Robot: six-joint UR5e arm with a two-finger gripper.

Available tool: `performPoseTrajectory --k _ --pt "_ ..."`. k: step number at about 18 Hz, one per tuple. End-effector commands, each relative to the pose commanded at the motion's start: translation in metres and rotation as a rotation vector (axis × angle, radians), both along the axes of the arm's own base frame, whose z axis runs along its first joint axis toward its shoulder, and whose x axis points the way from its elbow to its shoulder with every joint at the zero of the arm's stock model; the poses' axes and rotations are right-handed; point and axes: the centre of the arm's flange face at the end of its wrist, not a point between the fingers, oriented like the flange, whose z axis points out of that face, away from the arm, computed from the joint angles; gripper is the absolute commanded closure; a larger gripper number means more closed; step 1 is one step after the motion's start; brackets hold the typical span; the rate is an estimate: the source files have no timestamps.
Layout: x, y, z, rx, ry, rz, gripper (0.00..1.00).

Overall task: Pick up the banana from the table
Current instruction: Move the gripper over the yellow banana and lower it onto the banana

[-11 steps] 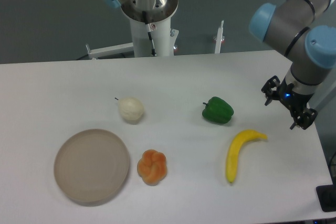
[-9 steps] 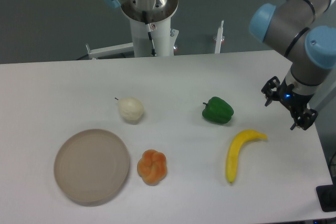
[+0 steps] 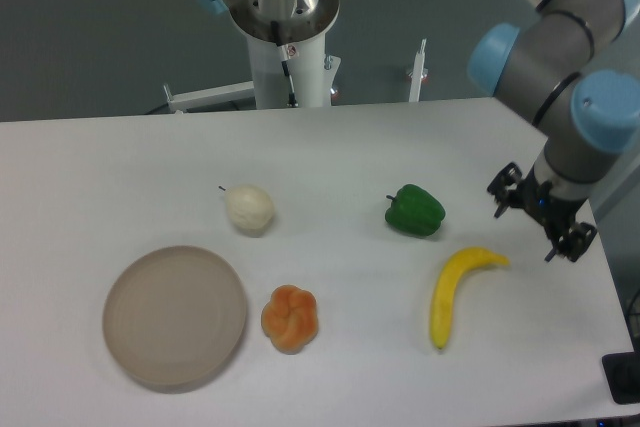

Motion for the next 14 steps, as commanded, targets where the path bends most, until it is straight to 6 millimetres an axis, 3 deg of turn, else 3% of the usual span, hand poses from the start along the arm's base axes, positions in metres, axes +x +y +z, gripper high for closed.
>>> performPoseTrajectory --k 7,9,14 --pt "0.032 0.032 -0.042 -0.005 -0.029 0.089 0.00" --pt "0.050 0.045 -0.064 -0.035 -0.050 0.127 0.00" --pt "0.055 0.049 -0.083 -0.052 -0.076 0.248 0.00"
